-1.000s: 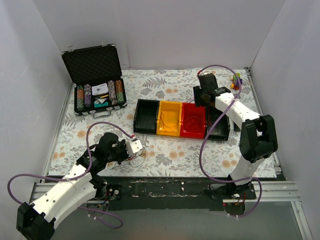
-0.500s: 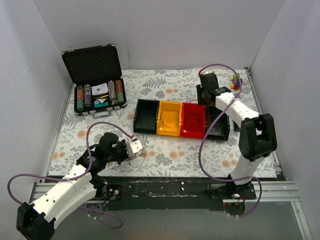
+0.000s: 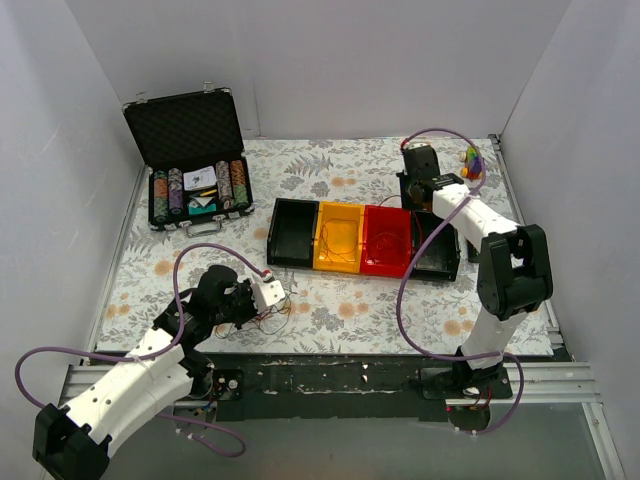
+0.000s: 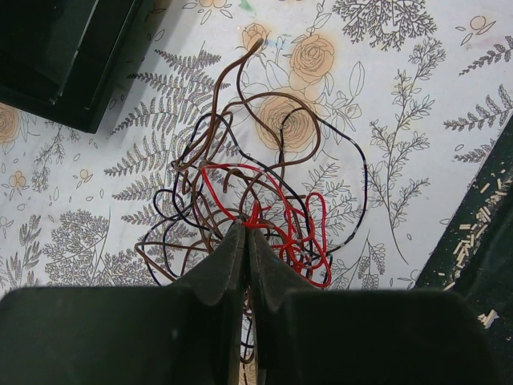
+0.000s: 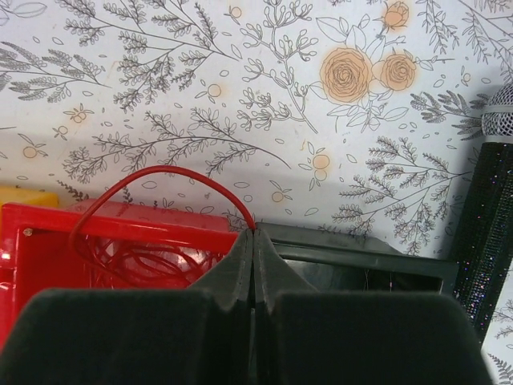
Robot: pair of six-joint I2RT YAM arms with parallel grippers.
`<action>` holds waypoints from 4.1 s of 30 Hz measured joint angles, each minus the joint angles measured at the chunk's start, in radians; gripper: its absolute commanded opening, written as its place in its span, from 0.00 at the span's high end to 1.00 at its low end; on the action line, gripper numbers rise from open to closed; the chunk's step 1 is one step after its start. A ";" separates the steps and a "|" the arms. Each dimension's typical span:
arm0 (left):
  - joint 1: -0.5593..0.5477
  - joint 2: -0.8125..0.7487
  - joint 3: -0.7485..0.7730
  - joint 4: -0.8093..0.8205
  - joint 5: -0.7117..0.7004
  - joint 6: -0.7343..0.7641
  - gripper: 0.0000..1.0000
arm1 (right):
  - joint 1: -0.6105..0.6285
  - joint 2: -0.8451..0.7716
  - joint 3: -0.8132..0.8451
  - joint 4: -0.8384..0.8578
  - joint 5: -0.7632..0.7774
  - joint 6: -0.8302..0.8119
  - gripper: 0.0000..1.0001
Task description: Untangle the cables
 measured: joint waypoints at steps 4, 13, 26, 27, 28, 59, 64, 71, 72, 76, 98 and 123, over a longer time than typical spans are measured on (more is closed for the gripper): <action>0.000 0.000 0.000 0.000 0.000 0.000 0.97 | 0.002 -0.039 -0.002 0.001 -0.007 0.001 0.99; 0.000 0.000 0.000 0.000 0.005 -0.001 0.96 | 0.097 -0.190 0.011 0.001 0.008 0.008 0.99; 0.000 -0.014 0.000 0.000 0.007 -0.005 0.96 | 0.209 -0.196 0.029 -0.013 -0.031 0.116 0.99; 0.000 -0.017 0.000 -0.001 0.007 -0.006 0.96 | 0.208 -0.195 0.029 -0.013 -0.037 0.124 0.99; 0.000 -0.019 0.000 -0.001 0.008 -0.006 0.96 | 0.207 -0.194 0.029 -0.012 -0.050 0.133 0.99; 0.005 -0.039 -0.016 -0.013 0.020 -0.012 0.94 | 0.104 -0.299 -0.268 0.114 -0.040 0.246 0.99; 0.006 -0.032 -0.016 -0.013 0.023 -0.012 0.94 | 0.105 -0.330 -0.339 0.116 -0.031 0.254 0.99; 0.007 -0.027 -0.016 -0.012 0.030 -0.013 0.91 | 0.105 -0.304 -0.362 0.111 -0.032 0.253 0.99; 0.007 -0.026 -0.016 -0.012 0.031 -0.014 0.90 | 0.105 -0.288 -0.356 0.108 -0.032 0.253 0.99; 0.007 -0.026 -0.015 -0.008 0.032 -0.020 0.85 | 0.105 -0.188 -0.296 0.082 -0.034 0.253 0.99; 0.013 -0.014 0.092 0.001 0.092 -0.072 0.71 | 0.141 -0.262 -0.071 -0.094 0.101 0.249 0.47; 0.043 -0.061 -0.018 0.077 -0.076 -0.228 0.65 | 0.752 -0.417 -0.450 0.230 -0.190 0.116 0.28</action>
